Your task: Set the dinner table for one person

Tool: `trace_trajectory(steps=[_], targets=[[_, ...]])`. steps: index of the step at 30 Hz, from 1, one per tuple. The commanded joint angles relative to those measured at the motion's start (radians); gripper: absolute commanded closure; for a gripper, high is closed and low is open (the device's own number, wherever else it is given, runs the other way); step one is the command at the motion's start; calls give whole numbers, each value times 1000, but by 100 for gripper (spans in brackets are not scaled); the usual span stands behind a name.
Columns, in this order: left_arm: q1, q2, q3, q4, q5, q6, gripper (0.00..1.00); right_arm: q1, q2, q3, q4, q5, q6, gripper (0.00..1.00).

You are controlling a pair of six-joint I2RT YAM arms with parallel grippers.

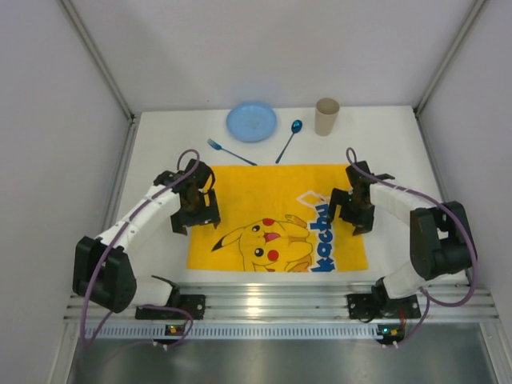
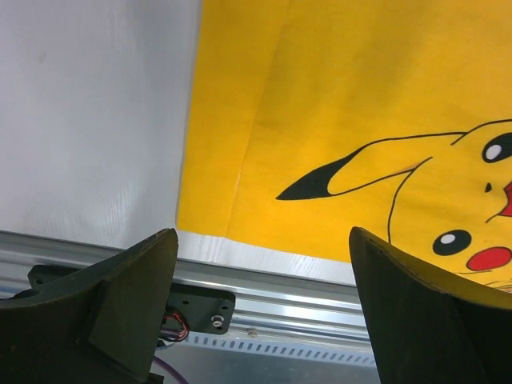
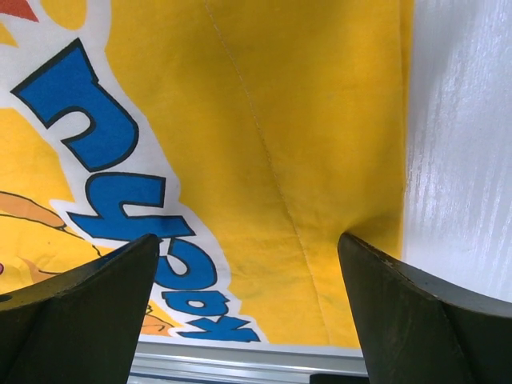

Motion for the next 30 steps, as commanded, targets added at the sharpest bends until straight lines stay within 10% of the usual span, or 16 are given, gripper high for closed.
trace_trajectory(steps=[1,13,30], targets=[[4,-70,61,-65,14,-52,7,-13,36,4,114,44,-45,5],[7,83,254,183,-83,-24,2,-7,-139,174,-32,32,-54,4],[26,803,902,249,-272,-365,8,7,-435,231,-267,84,-22,4]])
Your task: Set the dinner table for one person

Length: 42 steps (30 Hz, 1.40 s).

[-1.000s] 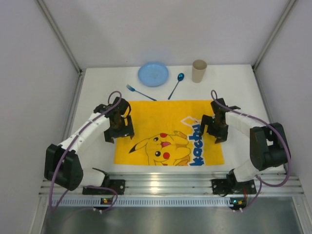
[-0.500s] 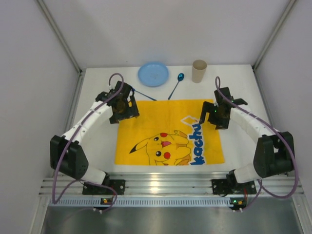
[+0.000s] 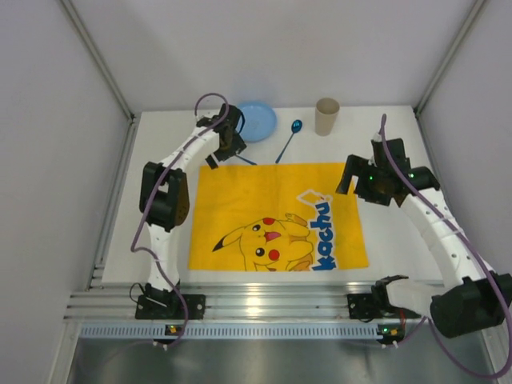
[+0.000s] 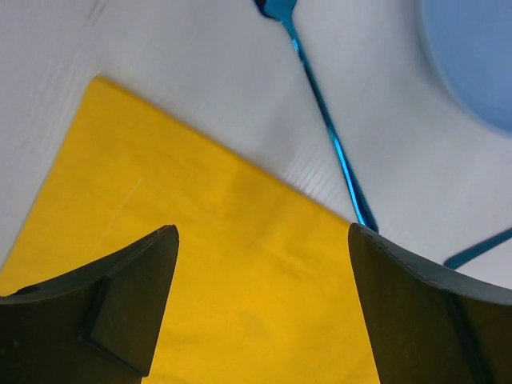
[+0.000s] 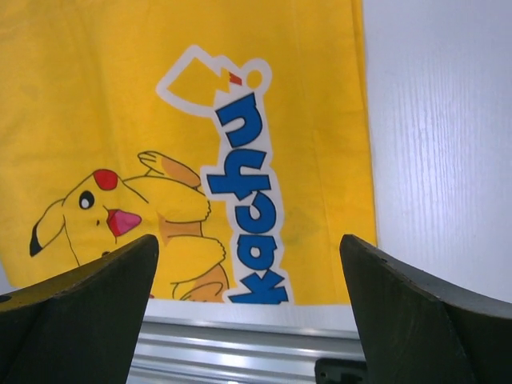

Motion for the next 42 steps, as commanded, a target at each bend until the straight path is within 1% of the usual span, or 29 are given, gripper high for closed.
trace_trajectory(steps=[1,3,4,7,9,12,15,17,18,20,22,26,29,32,33,36,37,39,40,42], targets=[[2,101,153,37,-63,-68,9,4,-87,-51,-83,42,27,3],[4,148,215,37,-66,-53,12,4,-112,-62,-109,82,29,3],[2,194,273,37,-66,-39,14,6,-114,-59,-119,96,29,3],[2,274,370,22,-78,-16,16,4,-118,-56,-139,120,29,3],[5,297,388,14,-84,-11,16,4,-115,-57,-143,123,32,3],[10,319,382,10,-81,-17,17,3,-103,-50,-152,142,32,3],[8,316,362,3,-69,-11,20,3,-88,-41,-151,142,30,2],[5,285,307,37,-70,-2,20,4,-80,-38,-148,142,26,2],[5,272,257,55,-70,3,21,3,-69,-38,-145,143,24,2],[5,253,224,85,-81,12,21,3,-58,-38,-140,140,23,2],[10,274,232,79,-81,16,22,3,-46,-34,-136,139,17,2],[19,320,264,103,-18,52,24,3,-25,-31,-126,128,12,2],[19,343,280,108,-26,75,25,3,-15,-36,-125,125,4,2],[24,366,301,97,-35,101,31,3,-14,-39,-125,128,-2,2],[24,386,328,70,-47,108,37,3,-12,-39,-125,127,-2,3],[28,441,402,19,-63,159,44,4,-2,-38,-120,130,-8,2],[30,457,422,-19,-82,174,50,4,0,-36,-119,130,-11,2],[33,489,463,-55,-95,193,57,4,12,-36,-116,127,-11,2],[36,494,467,-73,-96,196,64,3,14,-36,-113,124,-16,2],[45,495,458,-84,-96,207,70,3,24,-37,-108,120,-17,2]])
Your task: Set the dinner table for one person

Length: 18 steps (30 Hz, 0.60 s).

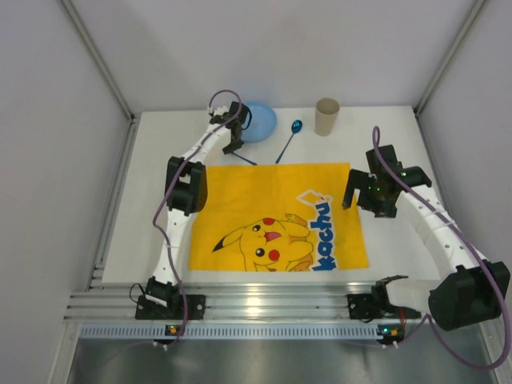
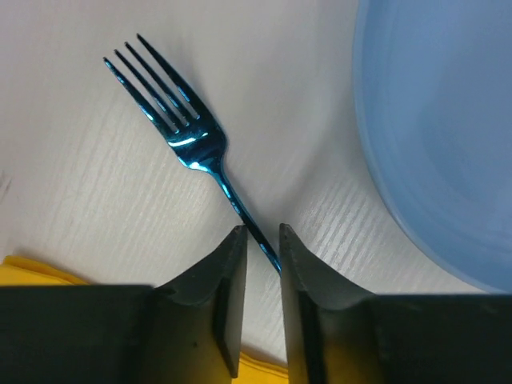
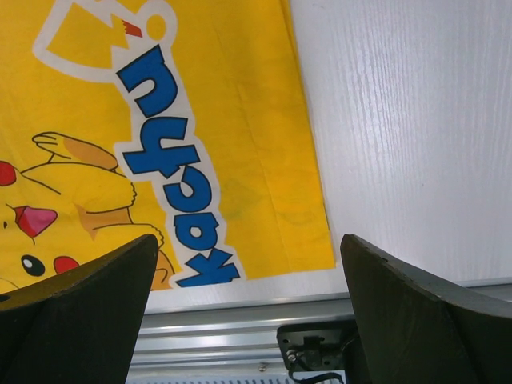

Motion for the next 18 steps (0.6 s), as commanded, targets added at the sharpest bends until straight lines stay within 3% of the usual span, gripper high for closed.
trace_trajectory(steps=[1,3,14,16,18], targets=[[27,63,-6,-118,-3,42,75,3,13,23,27,-1,-19,2],[45,69,-21,-132,8,56,82,3,20,20,35,-5,-22,2],[97,74,-98,-125,38,177,80,-2,59,-3,86,-47,-34,2],[108,71,-103,-109,52,182,99,-2,63,-6,90,-50,-37,2],[123,69,-101,-103,57,171,100,-2,63,-11,96,-52,-39,2]])
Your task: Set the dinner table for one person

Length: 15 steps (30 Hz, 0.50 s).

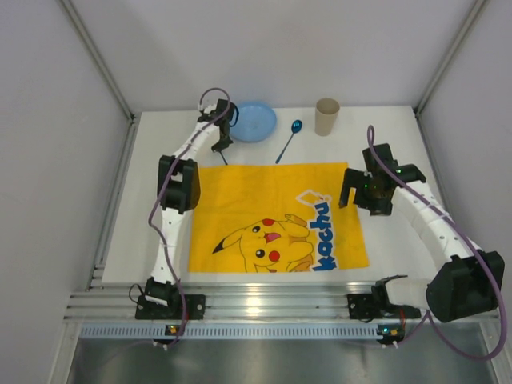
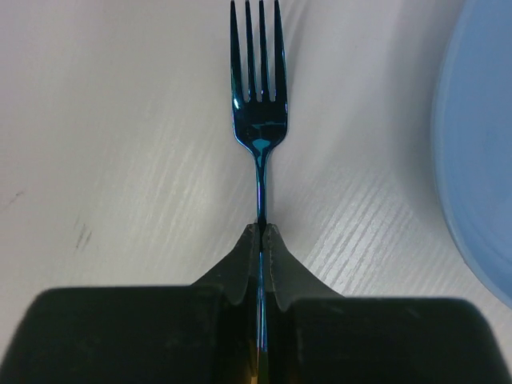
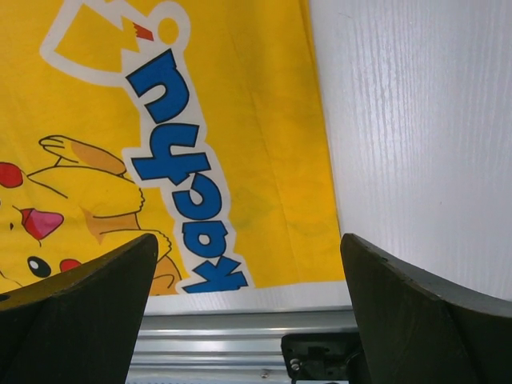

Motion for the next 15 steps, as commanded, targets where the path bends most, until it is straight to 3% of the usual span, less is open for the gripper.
trace_trajectory(steps=[1,10,15], targets=[[57,77,-73,-109,34,37,100,0,3,-9,47,-11,-14,2],[120,-29,-108,-39,14,85,100,-8,-12,-28,59,-11,-19,2],[117,-193,-270,110,-2,128,100,-8,-14,-40,76,-25,-17,2]])
